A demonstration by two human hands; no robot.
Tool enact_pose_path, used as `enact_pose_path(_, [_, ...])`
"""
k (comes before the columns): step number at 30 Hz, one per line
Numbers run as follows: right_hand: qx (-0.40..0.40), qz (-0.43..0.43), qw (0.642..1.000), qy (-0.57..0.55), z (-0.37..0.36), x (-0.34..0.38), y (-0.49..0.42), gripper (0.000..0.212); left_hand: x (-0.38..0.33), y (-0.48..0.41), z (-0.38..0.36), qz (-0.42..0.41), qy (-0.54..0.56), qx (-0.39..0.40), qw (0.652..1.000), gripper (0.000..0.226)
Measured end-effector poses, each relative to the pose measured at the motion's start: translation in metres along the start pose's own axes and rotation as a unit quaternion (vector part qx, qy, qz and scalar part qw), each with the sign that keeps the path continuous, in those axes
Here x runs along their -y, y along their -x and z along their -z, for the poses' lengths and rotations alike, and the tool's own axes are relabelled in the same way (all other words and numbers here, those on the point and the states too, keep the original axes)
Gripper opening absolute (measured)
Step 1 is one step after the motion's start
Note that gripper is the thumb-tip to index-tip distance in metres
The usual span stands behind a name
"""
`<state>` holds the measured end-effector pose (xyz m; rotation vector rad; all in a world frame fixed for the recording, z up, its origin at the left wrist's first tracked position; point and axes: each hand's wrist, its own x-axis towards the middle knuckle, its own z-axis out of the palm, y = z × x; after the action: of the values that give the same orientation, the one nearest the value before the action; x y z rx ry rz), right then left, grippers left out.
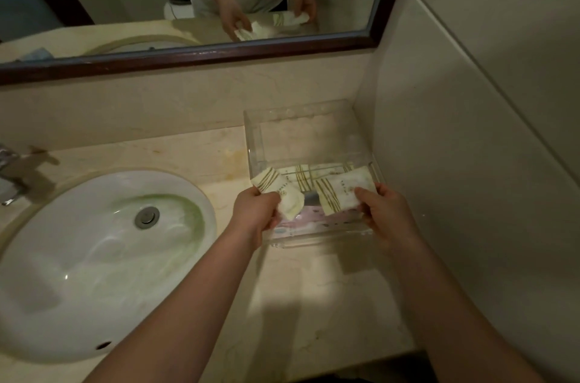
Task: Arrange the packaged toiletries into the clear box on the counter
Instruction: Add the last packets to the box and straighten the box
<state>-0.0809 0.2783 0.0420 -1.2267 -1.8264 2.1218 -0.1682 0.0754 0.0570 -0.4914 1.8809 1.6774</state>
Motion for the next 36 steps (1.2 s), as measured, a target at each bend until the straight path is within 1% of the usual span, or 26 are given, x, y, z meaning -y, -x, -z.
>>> enact_pose_path(2, [0.000,-0.002,1.000,-0.005,0.003,0.002,0.002,0.010,0.000,-0.002,0.002,-0.067,-0.114,-0.013,0.991,0.009])
enact_pose_path(4, [-0.007,-0.009,1.000,-0.015,0.005,0.001,0.003,0.006,-0.001,-0.004,0.010,-0.117,-0.214,-0.029,0.969,0.008])
enact_pose_path(6, [-0.017,-0.014,1.000,-0.013,0.006,-0.003,0.001,0.012,-0.005,-0.008,0.019,-0.151,-0.265,-0.044,0.951,0.011])
enact_pose_path(8, [-0.029,-0.020,0.999,-0.016,0.007,-0.006,-0.001,0.018,-0.009,-0.013,0.026,-0.180,-0.290,-0.054,0.939,0.009])
enact_pose_path(11, [-0.033,-0.035,0.998,-0.030,0.007,-0.007,-0.002,0.010,-0.011,-0.019,0.033,-0.194,-0.301,-0.052,0.932,0.003])
enact_pose_path(13, [-0.032,-0.040,0.998,-0.030,0.007,-0.009,-0.003,0.008,-0.010,-0.022,0.033,-0.168,-0.291,-0.039,0.941,0.016])
enact_pose_path(15, [-0.031,-0.042,0.999,-0.015,0.006,-0.010,-0.004,0.011,-0.009,-0.023,0.031,-0.136,-0.288,-0.009,0.948,0.027])
enact_pose_path(18, [-0.029,-0.044,0.999,0.002,0.004,-0.011,-0.004,0.011,-0.011,-0.022,0.024,-0.100,-0.297,0.048,0.948,0.029])
enact_pose_path(20, [-0.026,-0.045,0.999,0.005,0.003,-0.009,-0.003,0.009,-0.014,-0.020,0.017,-0.104,-0.306,0.058,0.944,0.026])
enact_pose_path(22, [-0.024,-0.044,0.999,0.011,0.003,-0.006,-0.003,0.009,-0.015,-0.022,0.007,-0.144,-0.305,0.026,0.941,0.024])
enact_pose_path(25, [-0.030,-0.042,0.999,0.012,0.001,-0.003,-0.005,0.012,-0.013,-0.029,-0.008,-0.209,-0.249,-0.049,0.944,0.029])
enact_pose_path(27, [-0.033,-0.043,0.998,0.012,0.000,-0.002,-0.007,0.015,-0.007,-0.033,-0.018,-0.248,-0.234,-0.074,0.937,0.033])
enact_pose_path(29, [-0.031,-0.045,0.998,0.012,-0.001,-0.001,-0.008,0.013,0.001,-0.035,-0.026,-0.297,-0.261,-0.086,0.915,0.037])
enact_pose_path(30, [-0.031,-0.048,0.998,0.013,-0.001,-0.001,-0.009,0.010,0.005,-0.035,-0.028,-0.328,-0.292,-0.100,0.893,0.038])
enact_pose_path(32, [-0.034,-0.053,0.998,0.020,-0.002,0.001,-0.010,0.008,0.011,-0.034,-0.026,-0.393,-0.371,-0.146,0.829,0.035])
enact_pose_path(33, [-0.034,-0.056,0.998,0.025,-0.002,0.001,-0.011,0.008,0.012,-0.033,-0.024,-0.424,-0.404,-0.155,0.796,0.031])
enact_pose_path(34, [-0.034,-0.058,0.997,0.030,-0.001,0.001,-0.012,0.008,0.014,-0.033,-0.020,-0.453,-0.428,-0.136,0.770,0.027])
enact_pose_path(36, [-0.034,-0.053,0.997,0.035,0.001,0.002,-0.014,0.010,0.019,-0.032,-0.011,-0.490,-0.465,-0.048,0.736,0.025])
